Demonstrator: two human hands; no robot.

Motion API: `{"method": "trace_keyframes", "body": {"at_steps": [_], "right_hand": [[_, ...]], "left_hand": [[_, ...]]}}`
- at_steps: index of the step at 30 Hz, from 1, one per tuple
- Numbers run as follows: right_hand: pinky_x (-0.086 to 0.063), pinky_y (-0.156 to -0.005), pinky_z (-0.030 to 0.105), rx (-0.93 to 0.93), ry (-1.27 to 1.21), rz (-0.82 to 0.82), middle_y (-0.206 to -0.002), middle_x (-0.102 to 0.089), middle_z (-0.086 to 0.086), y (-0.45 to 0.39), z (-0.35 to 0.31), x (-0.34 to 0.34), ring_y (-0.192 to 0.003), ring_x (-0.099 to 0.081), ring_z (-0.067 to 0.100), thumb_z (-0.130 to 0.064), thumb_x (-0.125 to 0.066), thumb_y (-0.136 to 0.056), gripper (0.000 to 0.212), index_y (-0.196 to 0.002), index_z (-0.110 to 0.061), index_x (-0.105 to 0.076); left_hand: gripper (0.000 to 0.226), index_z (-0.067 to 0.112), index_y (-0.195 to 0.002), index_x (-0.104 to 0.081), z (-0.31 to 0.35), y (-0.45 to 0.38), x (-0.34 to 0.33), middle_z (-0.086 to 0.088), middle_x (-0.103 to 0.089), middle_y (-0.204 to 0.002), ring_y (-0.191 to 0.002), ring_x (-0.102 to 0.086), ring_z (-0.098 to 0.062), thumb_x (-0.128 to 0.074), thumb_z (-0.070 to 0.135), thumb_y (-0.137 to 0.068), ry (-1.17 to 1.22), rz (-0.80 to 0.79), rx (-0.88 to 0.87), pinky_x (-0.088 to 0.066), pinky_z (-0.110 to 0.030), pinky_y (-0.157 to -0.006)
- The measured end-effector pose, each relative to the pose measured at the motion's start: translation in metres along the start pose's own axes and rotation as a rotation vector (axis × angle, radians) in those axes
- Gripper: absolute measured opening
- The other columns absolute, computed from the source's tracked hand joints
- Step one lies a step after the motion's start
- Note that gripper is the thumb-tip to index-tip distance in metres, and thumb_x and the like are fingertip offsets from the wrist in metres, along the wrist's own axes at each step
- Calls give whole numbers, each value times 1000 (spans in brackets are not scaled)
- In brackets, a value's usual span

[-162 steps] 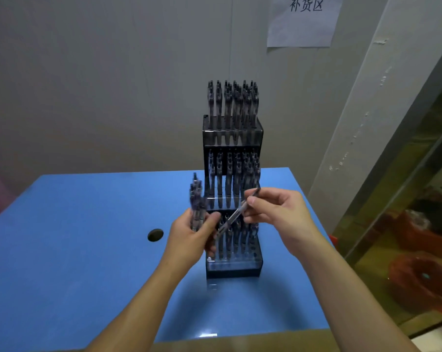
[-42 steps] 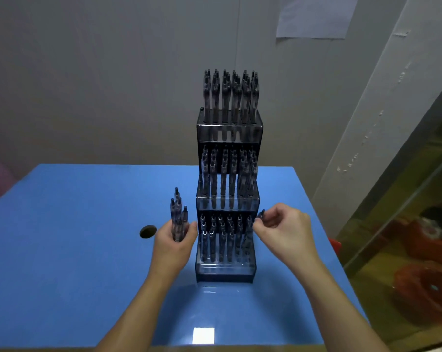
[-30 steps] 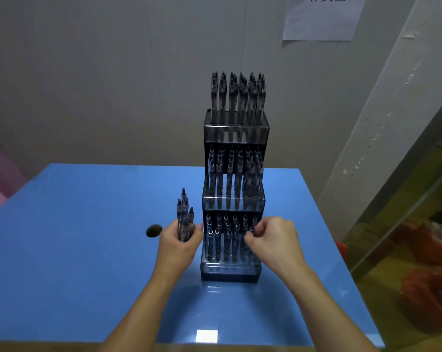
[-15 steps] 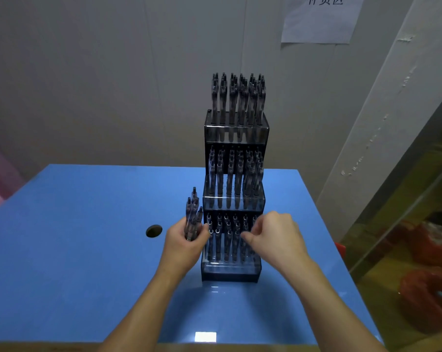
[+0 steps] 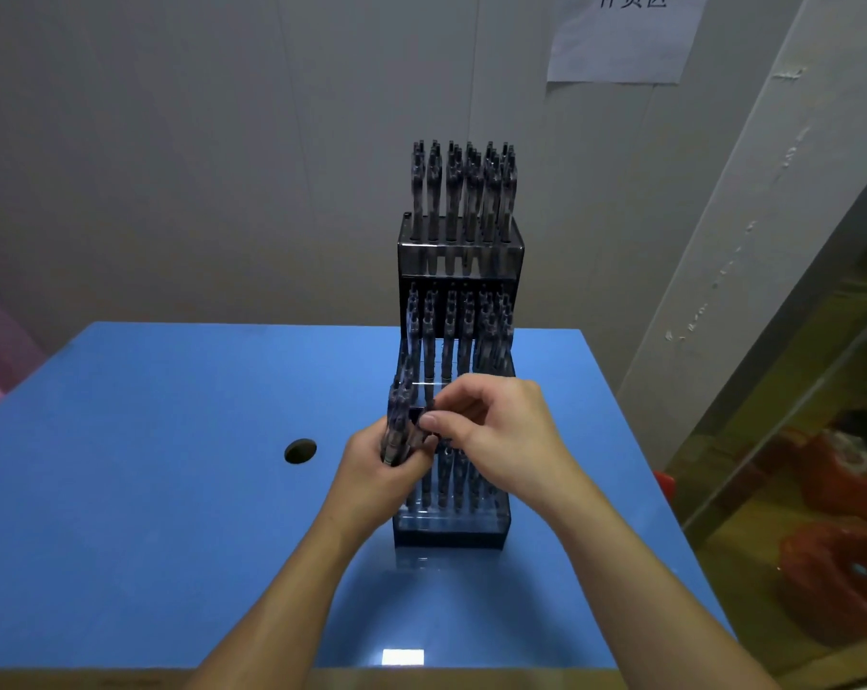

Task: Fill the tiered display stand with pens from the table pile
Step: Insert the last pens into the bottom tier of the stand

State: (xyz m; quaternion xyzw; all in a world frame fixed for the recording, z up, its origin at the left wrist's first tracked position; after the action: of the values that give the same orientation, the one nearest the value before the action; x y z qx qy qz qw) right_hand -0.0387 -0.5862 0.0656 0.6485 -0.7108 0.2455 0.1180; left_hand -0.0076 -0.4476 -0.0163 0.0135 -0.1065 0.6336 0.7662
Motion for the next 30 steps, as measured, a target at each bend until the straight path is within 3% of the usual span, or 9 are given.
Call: {"method": "trace_keyframes", "body": {"at_steps": [3, 7, 11, 15, 20, 30], "right_hand": [[-61, -70, 27, -9, -79, 66, -73, -74, -2, 2, 3, 6, -69, -71, 9, -16, -82, -86, 11, -81, -17, -73], [-64, -72, 49, -27, -263, 164, -76, -76, 8, 6, 6, 26, -73, -76, 25, -11, -82, -85, 14, -79, -14, -71], [-63, -74, 55, -38, -335, 282, -73, -76, 12, 13, 9, 60, -70, -77, 32, -10, -82, -85, 20, -72, -18, -69], [-63, -71, 48, -48, -75, 378, -64, -73, 2, 17, 14, 89, -64, -74, 26, -20, -84, -82, 23, -65, -20, -68], [-58, -68, 30, -205, 280, 300, -62, -68, -6, 13, 38, 85, -66, -68, 14, -27, -79, -85, 23, -69, -18, -66], [-53, -75, 32, -281, 332, 263, -70, -66, -3, 10, 78, 47, -80, -64, 20, -29, -72, -90, 24, -73, -15, -65]], "left_hand": [[39, 27, -63, -54, -2, -2, 3, 6, -44, -53, -52, -40, -12, -71, 9, -93, 0, 8, -5, -36, -22, -48], [30, 14, -71, -53, -10, -4, 8, 5, -45, -53, -51, -41, -14, -74, 16, -93, -36, 19, 15, -38, -23, -48], [37, 13, -69, -45, -23, -4, 15, 3, -39, -52, -49, -34, -16, -72, 14, -94, -23, 49, 54, -34, -25, -47], [40, 15, -68, -41, -27, -4, 15, 1, -36, -54, -51, -33, -17, -70, 17, -96, -43, 58, 67, -34, -27, -48], [41, 16, -67, -41, -27, -6, 11, 1, -36, -54, -51, -34, -17, -69, 16, -96, -40, 61, 67, -35, -27, -48], [40, 15, -67, -41, -25, -5, 8, -1, -36, -55, -51, -35, -18, -69, 15, -96, -51, 64, 71, -37, -26, -48]]}}
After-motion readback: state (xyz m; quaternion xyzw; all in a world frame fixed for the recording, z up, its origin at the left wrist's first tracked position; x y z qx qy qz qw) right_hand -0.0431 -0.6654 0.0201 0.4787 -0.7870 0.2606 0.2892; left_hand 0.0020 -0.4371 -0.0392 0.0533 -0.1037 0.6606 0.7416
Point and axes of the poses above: each hand's wrist, its own y-axis away from the middle knuckle, its own x-axis out of the back of the hand, z = x × y, the point moved 9 cm from there along -y, towards the middle knuckle
